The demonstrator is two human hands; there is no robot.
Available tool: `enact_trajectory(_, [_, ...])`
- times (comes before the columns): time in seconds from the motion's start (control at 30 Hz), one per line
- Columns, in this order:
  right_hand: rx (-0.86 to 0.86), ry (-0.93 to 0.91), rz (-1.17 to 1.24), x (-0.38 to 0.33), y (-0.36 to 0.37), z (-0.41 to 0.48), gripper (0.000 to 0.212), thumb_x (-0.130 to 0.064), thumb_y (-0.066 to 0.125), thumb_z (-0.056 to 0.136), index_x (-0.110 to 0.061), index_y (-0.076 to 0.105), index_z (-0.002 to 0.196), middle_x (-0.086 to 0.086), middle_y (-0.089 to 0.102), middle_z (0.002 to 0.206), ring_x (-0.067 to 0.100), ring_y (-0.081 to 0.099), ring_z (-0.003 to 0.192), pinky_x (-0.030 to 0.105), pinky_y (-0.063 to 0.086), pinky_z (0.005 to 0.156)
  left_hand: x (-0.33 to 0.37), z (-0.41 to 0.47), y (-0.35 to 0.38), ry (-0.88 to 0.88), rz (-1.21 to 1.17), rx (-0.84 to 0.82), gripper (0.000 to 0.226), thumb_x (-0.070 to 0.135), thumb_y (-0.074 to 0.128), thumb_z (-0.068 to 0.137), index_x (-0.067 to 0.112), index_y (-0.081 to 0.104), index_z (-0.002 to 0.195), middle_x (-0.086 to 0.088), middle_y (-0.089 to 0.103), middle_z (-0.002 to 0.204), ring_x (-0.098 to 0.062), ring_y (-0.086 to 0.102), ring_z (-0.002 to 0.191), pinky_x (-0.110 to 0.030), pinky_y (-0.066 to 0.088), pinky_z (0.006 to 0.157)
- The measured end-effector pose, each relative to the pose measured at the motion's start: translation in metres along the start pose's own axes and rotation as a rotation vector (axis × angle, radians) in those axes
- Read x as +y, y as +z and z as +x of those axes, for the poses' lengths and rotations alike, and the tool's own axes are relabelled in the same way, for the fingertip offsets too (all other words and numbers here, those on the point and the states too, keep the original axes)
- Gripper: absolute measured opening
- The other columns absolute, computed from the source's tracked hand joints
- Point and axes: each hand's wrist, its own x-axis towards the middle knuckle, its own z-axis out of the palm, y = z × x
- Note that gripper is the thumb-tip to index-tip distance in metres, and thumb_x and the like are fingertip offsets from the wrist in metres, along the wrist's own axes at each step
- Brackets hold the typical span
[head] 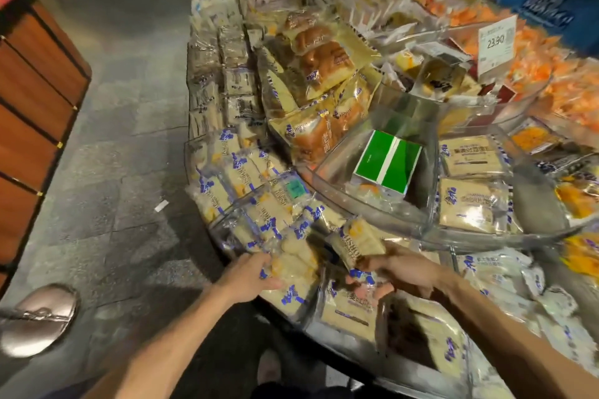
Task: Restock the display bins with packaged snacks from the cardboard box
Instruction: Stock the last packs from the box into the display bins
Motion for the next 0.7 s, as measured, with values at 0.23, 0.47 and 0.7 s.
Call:
enact_trajectory(0.23, [0.106,-0.027,0.166,-0.002,0.045,0.005,0.042,-0.004,0.072,0.079,0.001,0.056,0.117,0.025,0.066,0.123,0.039,0.072,0.087,0.031,0.062,0.058,-0.013,0.002,0.007,0.196,0.304,0.187,0.077,0.079,0.05,0.079,0.024,0.047,0.133,0.003,0.058,0.128,-0.014,0.057,0.115,-0.031,0.05,0.091])
enact_trajectory(0.47, [0.208,-0.027,0.198,0.004,0.073,0.008,0.042,-0.005,0.077,0.082,0.011,0.054,0.114,0.017,0.069,0.089,0.031,0.071,0.076,0.029,0.06,0.058,0.005,0.003,-0.018,0.345,0.148,0.182,0.086,0.065,0.067,0.08,0.031,0.026,0.148,0.001,0.04,0.143,-0.023,0.051,0.126,-0.039,0.047,0.099])
enact_trajectory(0.7, [0.358,-0.11,0.388,-0.001,0.102,0.02,0.067,-0.013,0.084,0.066,0.005,0.056,0.124,0.021,0.067,0.113,0.034,0.061,0.097,0.032,0.061,0.064,0.026,-0.034,-0.043,0.241,-0.668,-0.261,0.038,0.05,0.054,0.097,0.02,0.053,0.121,-0.002,0.068,0.1,-0.004,0.063,0.078,-0.022,0.049,0.065])
